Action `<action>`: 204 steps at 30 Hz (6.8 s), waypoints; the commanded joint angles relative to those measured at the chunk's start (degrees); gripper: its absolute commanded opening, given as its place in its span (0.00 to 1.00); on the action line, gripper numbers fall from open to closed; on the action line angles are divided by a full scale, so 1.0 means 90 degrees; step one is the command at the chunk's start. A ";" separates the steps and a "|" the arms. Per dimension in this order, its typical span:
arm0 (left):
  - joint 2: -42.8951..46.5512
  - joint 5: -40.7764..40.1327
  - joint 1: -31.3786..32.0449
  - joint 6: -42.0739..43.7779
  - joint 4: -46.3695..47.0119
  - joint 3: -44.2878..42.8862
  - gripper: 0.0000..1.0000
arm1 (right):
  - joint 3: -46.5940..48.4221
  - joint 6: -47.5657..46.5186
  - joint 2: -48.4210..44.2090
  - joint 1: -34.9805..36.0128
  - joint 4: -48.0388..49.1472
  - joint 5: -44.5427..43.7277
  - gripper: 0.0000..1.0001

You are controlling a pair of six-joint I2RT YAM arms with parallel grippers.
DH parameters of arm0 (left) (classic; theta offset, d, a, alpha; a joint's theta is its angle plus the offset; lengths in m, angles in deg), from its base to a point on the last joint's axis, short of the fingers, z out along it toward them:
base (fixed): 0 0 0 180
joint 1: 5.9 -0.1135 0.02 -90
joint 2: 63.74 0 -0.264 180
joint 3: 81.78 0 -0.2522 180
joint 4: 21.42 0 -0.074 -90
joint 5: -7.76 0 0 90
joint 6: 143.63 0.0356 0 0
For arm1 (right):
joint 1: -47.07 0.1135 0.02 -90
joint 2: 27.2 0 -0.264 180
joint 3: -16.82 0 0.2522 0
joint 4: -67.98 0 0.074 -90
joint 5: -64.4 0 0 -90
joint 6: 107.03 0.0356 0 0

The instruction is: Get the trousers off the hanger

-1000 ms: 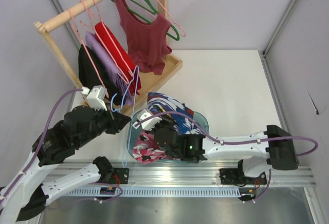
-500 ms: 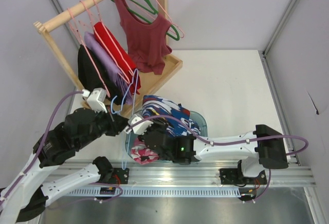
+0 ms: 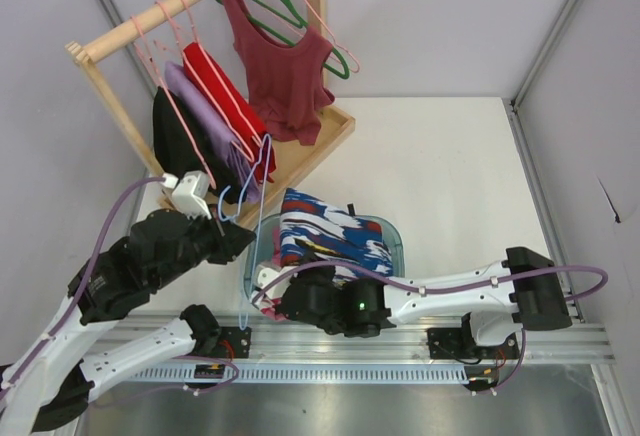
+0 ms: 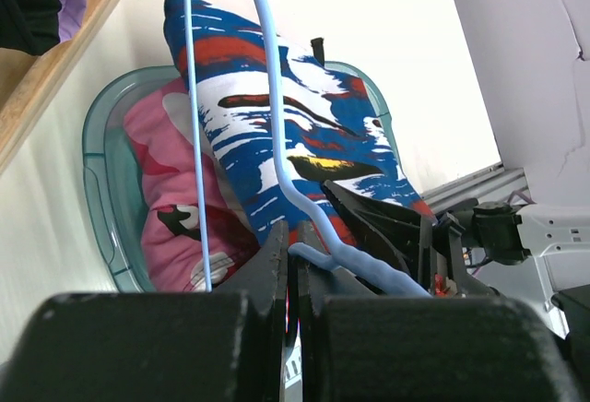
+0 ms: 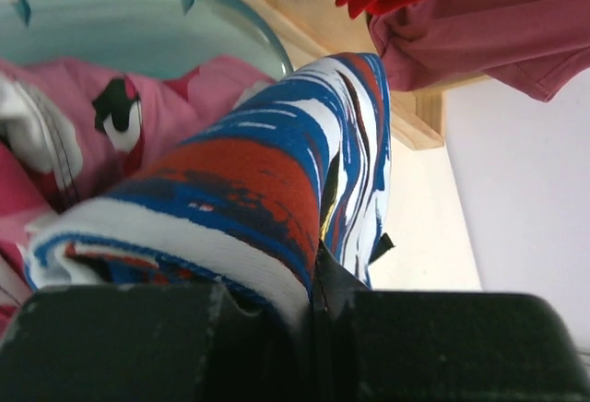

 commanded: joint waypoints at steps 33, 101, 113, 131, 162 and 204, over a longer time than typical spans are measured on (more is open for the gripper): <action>-0.0264 0.0150 0.0001 -0.0040 0.0239 -0.0181 0.00 | 0.1000 0.3497 -0.2261 -0.2370 -0.2220 0.5915 0.87; -0.6064 -0.1609 0.0245 -0.5177 -0.1285 -0.5005 0.00 | 0.0737 0.2985 -0.2925 -0.2997 -0.1166 0.3013 0.83; -0.6640 -0.0622 0.0158 -0.6152 -0.2114 -0.5386 0.00 | 0.0442 0.2710 -0.2673 -0.2978 -0.0529 0.3424 0.63; -0.6192 -0.0212 0.0041 -0.6808 -0.1725 -0.4752 0.00 | -0.0241 0.3052 -0.2691 -0.2685 -0.0598 0.3023 0.54; -0.5284 0.0072 0.0001 -0.6203 -0.0181 -0.3579 0.91 | -0.0153 0.3276 -0.2955 -0.3172 -0.0832 0.2095 0.00; -0.0459 0.2698 -0.0018 0.2577 0.2232 0.0063 1.00 | 0.4757 0.2036 0.0793 -0.5204 0.1062 0.5435 0.00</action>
